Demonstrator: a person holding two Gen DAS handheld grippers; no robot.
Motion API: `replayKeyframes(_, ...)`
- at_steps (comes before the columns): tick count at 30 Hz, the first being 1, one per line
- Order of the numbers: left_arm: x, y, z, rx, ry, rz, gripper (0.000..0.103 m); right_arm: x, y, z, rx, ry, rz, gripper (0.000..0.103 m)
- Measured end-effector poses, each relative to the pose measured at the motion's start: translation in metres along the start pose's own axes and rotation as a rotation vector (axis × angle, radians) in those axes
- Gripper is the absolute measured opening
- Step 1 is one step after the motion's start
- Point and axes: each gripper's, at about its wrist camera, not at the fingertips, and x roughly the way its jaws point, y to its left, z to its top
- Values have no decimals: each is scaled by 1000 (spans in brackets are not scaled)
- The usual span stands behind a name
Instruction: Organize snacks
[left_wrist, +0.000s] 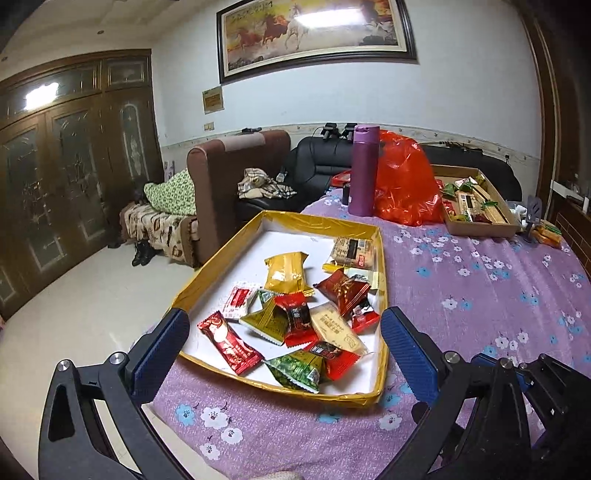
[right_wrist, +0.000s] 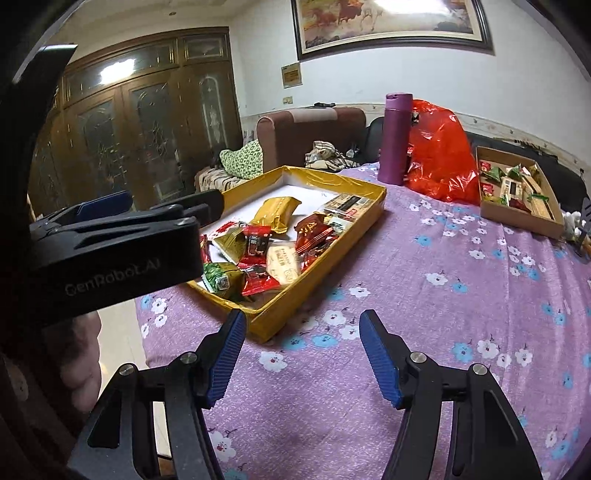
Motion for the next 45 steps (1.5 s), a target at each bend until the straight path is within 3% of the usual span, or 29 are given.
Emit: replayKeyframes(45, 26, 12, -17, -92, 178, -76, 103, 13, -11, -1, 41, 58, -21, 69)
